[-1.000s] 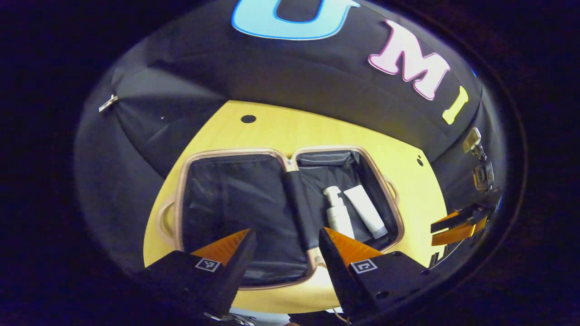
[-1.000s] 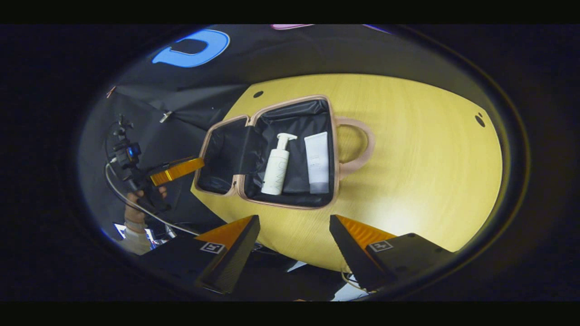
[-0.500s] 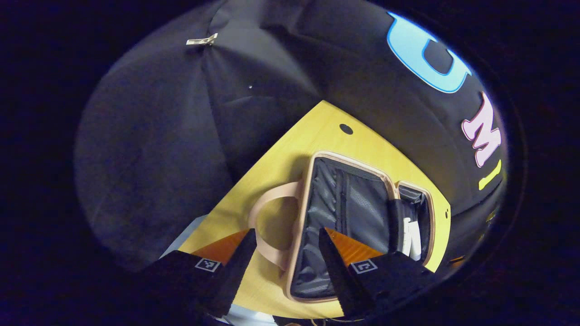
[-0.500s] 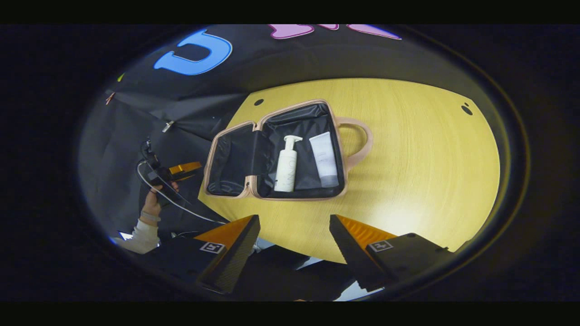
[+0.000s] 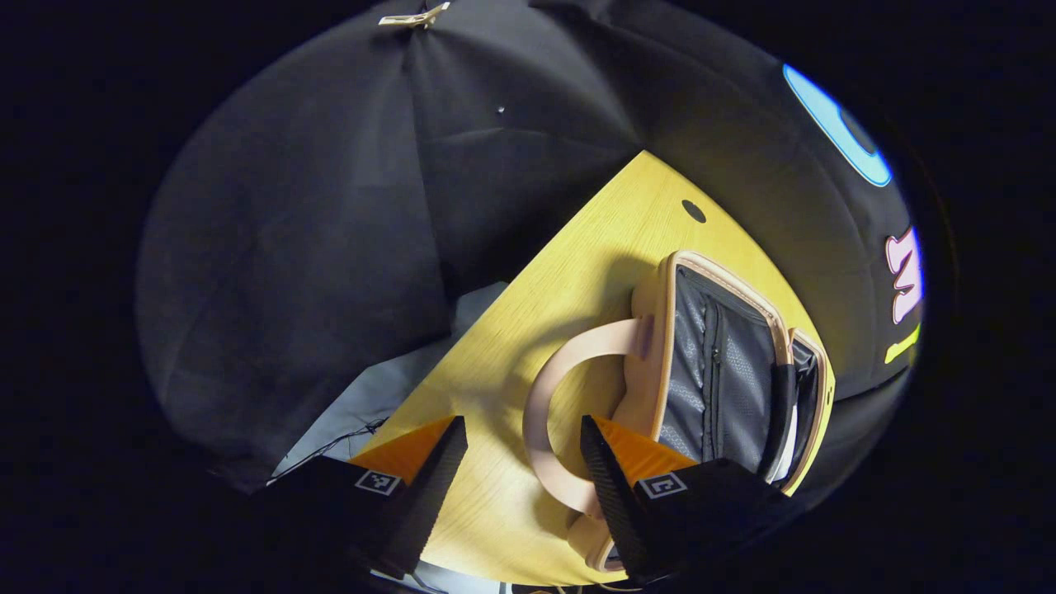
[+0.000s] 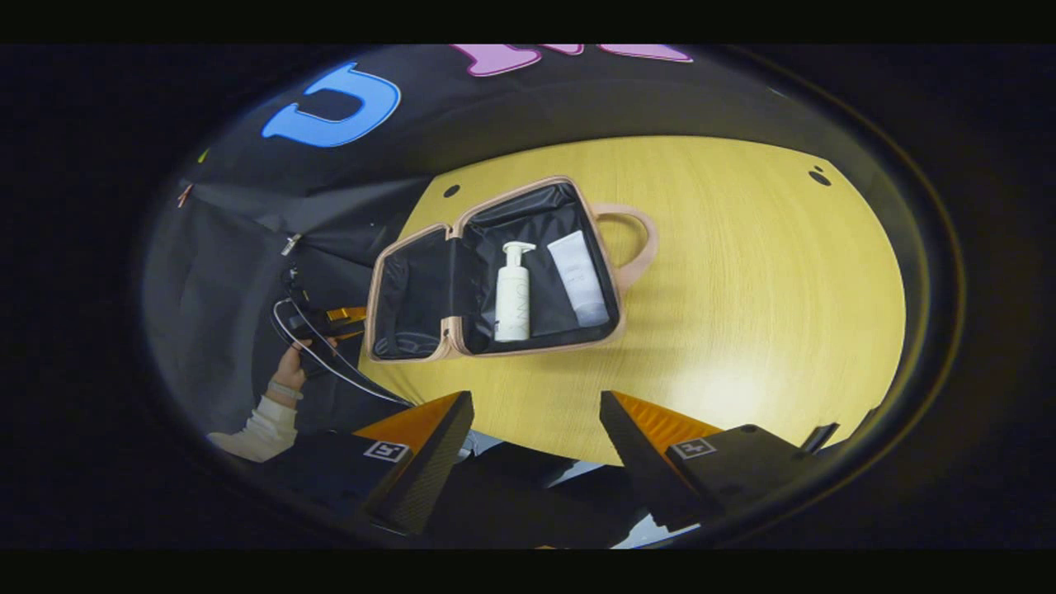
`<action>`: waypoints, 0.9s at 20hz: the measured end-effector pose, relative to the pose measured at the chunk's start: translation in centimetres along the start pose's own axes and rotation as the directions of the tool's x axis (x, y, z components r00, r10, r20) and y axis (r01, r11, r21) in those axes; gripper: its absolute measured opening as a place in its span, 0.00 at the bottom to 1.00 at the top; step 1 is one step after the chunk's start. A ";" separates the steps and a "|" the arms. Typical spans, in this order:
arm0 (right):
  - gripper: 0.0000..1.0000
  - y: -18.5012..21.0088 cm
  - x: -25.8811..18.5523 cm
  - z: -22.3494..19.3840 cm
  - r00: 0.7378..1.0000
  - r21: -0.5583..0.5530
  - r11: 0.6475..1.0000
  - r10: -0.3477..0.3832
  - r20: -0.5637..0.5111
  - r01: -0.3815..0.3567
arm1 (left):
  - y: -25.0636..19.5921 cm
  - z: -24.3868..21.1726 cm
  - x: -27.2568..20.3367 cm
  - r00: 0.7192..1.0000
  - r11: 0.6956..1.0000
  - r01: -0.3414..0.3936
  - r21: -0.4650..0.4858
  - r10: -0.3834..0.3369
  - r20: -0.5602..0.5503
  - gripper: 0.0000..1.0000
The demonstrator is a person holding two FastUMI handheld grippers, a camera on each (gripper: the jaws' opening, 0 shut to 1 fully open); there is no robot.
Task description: First open the suitcase, pack the skin care products into it, and then close the suitcase.
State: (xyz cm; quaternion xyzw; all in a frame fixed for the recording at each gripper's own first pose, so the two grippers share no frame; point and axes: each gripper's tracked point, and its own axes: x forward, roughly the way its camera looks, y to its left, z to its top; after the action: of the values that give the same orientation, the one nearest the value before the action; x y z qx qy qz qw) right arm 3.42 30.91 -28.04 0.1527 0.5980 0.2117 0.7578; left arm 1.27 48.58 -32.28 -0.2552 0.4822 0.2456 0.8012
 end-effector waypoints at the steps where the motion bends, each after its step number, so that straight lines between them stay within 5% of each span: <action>1: 0.98 0.0 0.0 -0.3 1.000 0.001 1.000 -0.002 0.000 0.002 | 0.0 0.0 0.7 1.000 1.000 -0.007 0.008 0.007 -0.008 0.89; 5: 1.00 0.1 0.0 -1.0 1.000 0.021 1.000 -0.007 0.004 0.006 | 0.1 0.5 2.3 0.999 0.998 -0.048 0.044 0.049 -0.022 0.85; 8: 0.98 0.4 -0.1 -1.3 1.000 0.057 0.998 0.009 0.010 -0.010 | -0.5 -0.3 2.3 0.996 0.999 -0.050 0.016 0.051 -0.075 0.20; 10: 0.98 0.3 -0.1 -1.5 1.000 0.058 0.998 0.003 0.016 -0.004 | -0.5 0.2 2.3 0.997 0.997 -0.053 0.052 0.056 -0.059 0.14; 11: 0.87 0.2 -0.2 -1.5 1.000 0.059 0.998 -0.002 0.019 0.001 | -0.7 0.7 1.7 0.997 0.996 -0.056 0.066 0.059 -0.041 0.12; 13: 0.98 -0.1 -0.3 -1.6 1.000 0.066 0.998 -0.005 0.023 0.004 | -1.6 1.5 0.7 0.998 0.994 -0.054 0.093 0.055 -0.005 0.10; 18: 0.98 0.1 -0.1 -1.9 1.000 0.057 0.998 0.003 0.018 -0.004 | -3.8 3.6 -3.2 0.995 0.987 -0.032 0.159 0.017 0.093 0.10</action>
State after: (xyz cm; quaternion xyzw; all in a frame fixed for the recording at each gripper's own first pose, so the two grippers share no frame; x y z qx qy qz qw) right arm 1.54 30.83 -28.34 0.1773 0.5967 0.1947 0.7580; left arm 4.71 47.61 -27.27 -0.1724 0.4663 0.2274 0.8374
